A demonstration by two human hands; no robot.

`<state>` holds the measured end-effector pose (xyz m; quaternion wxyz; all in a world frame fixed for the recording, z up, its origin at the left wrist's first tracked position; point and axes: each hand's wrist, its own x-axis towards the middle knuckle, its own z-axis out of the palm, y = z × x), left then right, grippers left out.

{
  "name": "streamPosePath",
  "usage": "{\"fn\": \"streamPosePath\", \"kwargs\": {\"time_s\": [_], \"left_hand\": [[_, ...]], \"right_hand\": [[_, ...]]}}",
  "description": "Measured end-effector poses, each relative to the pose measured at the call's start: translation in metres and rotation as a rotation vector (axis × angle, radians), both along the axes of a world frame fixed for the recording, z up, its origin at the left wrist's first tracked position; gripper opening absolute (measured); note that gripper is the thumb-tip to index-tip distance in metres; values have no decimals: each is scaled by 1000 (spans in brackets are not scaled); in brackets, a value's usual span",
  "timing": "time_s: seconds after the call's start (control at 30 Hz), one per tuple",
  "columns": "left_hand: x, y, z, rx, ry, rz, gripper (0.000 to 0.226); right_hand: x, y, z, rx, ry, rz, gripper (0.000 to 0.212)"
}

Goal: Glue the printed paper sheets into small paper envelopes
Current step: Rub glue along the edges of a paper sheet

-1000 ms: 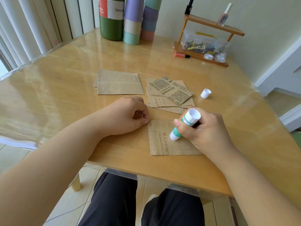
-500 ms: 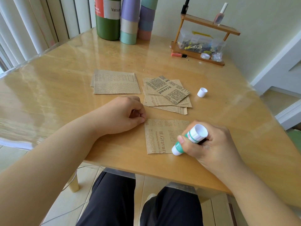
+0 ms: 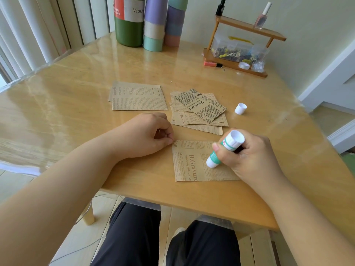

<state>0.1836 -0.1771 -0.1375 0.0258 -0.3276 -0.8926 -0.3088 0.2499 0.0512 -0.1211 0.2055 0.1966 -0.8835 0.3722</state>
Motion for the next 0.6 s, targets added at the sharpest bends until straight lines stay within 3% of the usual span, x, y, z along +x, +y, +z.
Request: {"fn": "streamPosePath", "kwargs": {"time_s": [0.6], "left_hand": [[2,1,2,-6,3,10,8]], "right_hand": [[30,16,-3,-51,-43,-34,33]]}}
